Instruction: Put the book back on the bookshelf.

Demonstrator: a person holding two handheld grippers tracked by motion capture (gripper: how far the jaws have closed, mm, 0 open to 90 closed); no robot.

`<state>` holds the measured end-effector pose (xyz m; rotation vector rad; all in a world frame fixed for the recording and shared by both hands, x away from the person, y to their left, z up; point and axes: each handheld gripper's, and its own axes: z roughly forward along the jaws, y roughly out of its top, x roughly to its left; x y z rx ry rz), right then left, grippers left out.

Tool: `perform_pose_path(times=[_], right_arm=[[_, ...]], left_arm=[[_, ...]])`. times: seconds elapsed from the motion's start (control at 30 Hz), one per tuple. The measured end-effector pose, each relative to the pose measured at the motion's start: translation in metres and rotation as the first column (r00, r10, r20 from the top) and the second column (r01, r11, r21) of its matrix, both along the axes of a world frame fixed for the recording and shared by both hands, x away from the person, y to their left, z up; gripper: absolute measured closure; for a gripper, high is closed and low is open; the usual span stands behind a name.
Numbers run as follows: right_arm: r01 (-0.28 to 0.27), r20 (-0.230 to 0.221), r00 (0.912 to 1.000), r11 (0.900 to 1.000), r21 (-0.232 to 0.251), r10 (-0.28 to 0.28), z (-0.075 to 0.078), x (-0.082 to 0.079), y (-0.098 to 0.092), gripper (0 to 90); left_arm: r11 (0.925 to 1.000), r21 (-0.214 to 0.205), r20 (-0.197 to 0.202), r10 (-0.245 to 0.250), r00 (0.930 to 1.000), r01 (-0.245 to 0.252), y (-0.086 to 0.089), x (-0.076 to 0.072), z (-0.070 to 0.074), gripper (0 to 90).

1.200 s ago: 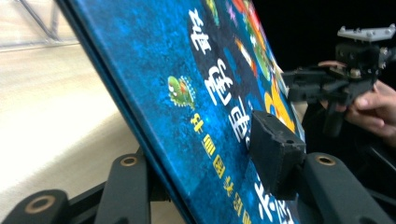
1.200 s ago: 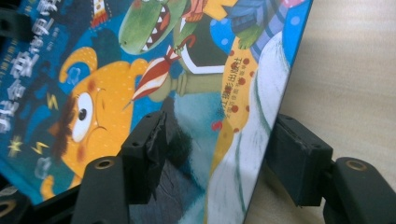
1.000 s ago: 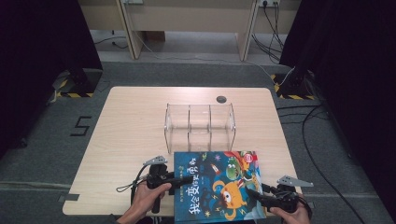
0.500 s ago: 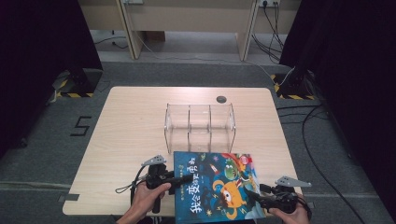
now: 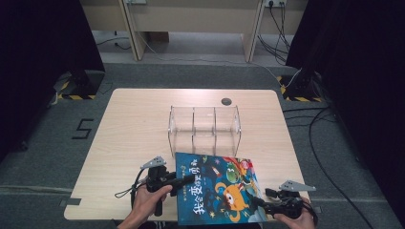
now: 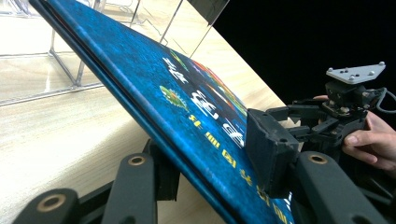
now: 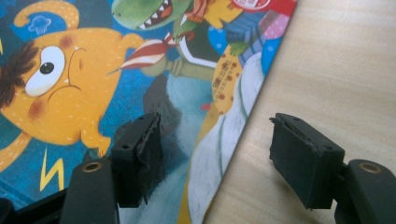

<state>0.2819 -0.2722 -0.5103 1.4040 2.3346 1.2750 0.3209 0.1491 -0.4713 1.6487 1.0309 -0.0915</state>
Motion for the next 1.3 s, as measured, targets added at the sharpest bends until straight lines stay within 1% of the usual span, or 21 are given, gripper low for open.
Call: perform_pose_path(times=[0.2, 0.27, 0.37, 0.4, 0.43, 0.47, 0.57, 0.7, 0.77, 0.8, 0.93, 1.07, 1.17, 1.27, 1.3], right_arm=[[0.009, 0.014, 0.9999, 0.9999, -0.008, -0.009, 0.001, -0.001, 0.001, 32.6], [0.008, 0.021, 0.9998, 0.9997, -0.025, -0.008, 0.002, -0.002, 0.003, 32.5], [0.013, 0.028, 0.9995, 0.9993, -0.034, -0.012, 0.004, -0.005, 0.006, 32.5], [0.013, 0.052, 0.9986, 0.9993, -0.036, -0.011, 0.006, -0.007, 0.010, 32.5], [0.013, 0.052, 0.9986, 0.9993, -0.036, -0.011, 0.006, -0.007, 0.010, 32.5], [0.012, 0.070, 0.9975, 0.9991, -0.040, -0.009, 0.008, -0.010, 0.014, 32.5], [0.004, 0.089, 0.9960, 0.9989, -0.046, 0.000, 0.010, -0.014, 0.020, 32.4], [-0.001, 0.121, 0.9926, 0.9992, -0.039, 0.005, 0.014, -0.021, 0.028, 32.4], [-0.002, 0.128, 0.9918, 0.9994, -0.036, 0.006, 0.015, -0.023, 0.031, 32.4], [-0.017, 0.141, 0.9898, 0.9989, -0.044, 0.023, 0.016, -0.027, 0.037, 32.5], [-0.044, 0.154, 0.9867, 0.9981, -0.043, 0.051, 0.018, -0.036, 0.049, 32.5], [-0.081, 0.165, 0.9822, 0.9953, -0.053, 0.089, 0.019, -0.043, 0.061, 32.5], [-0.095, 0.177, 0.9788, 0.9943, -0.048, 0.103, 0.020, -0.046, 0.068, 32.4], [-0.101, 0.178, 0.9783, 0.9942, -0.037, 0.106, 0.022, -0.050, 0.072, 32.2], [-0.107, 0.186, 0.9761, 0.9936, -0.037, 0.112, 0.022, -0.051, 0.074, 32.2]], left_arm=[[1.0000, 0.003, 0.005, 0.005, 1.0000, -0.005, 0.001, 0.000, 0.001, 56.5], [0.9999, 0.002, 0.009, 0.012, 0.9999, -0.012, 0.001, 0.000, 0.002, 56.7], [0.9999, 0.005, 0.012, 0.015, 0.9998, -0.015, 0.001, -0.001, 0.002, 56.7], [0.9998, 0.008, 0.016, 0.016, 0.9997, -0.017, 0.001, -0.001, 0.003, 56.7], [0.9998, 0.008, 0.016, 0.016, 0.9997, -0.017, 0.001, -0.001, 0.003, 56.7], [0.9997, 0.009, 0.021, 0.022, 0.9995, -0.022, 0.001, -0.001, 0.004, 56.7], [0.9997, 0.011, 0.021, 0.022, 0.9995, -0.022, 0.002, -0.001, 0.004, 56.7], [0.9994, 0.011, 0.026, 0.033, 0.9991, -0.033, 0.003, 0.000, 0.005, 56.8], [0.9994, 0.011, 0.028, 0.034, 0.9990, -0.034, 0.003, 0.000, 0.005, 56.9], [0.9993, 0.013, 0.030, 0.035, 0.9989, -0.036, 0.003, 0.001, 0.006, 56.9], [0.9992, 0.014, 0.030, 0.038, 0.9988, -0.038, 0.003, 0.000, 0.006, 56.9], [0.9991, 0.014, 0.031, 0.040, 0.9987, -0.040, 0.003, 0.001, 0.006, 56.9], [0.9990, 0.014, 0.031, 0.041, 0.9987, -0.041, 0.004, 0.001, 0.006, 56.9], [0.9989, 0.015, 0.032, 0.044, 0.9985, -0.045, 0.004, 0.001, 0.007, 56.9], [0.9988, 0.015, 0.033, 0.045, 0.9984, -0.046, 0.004, 0.001, 0.007, 56.9]])
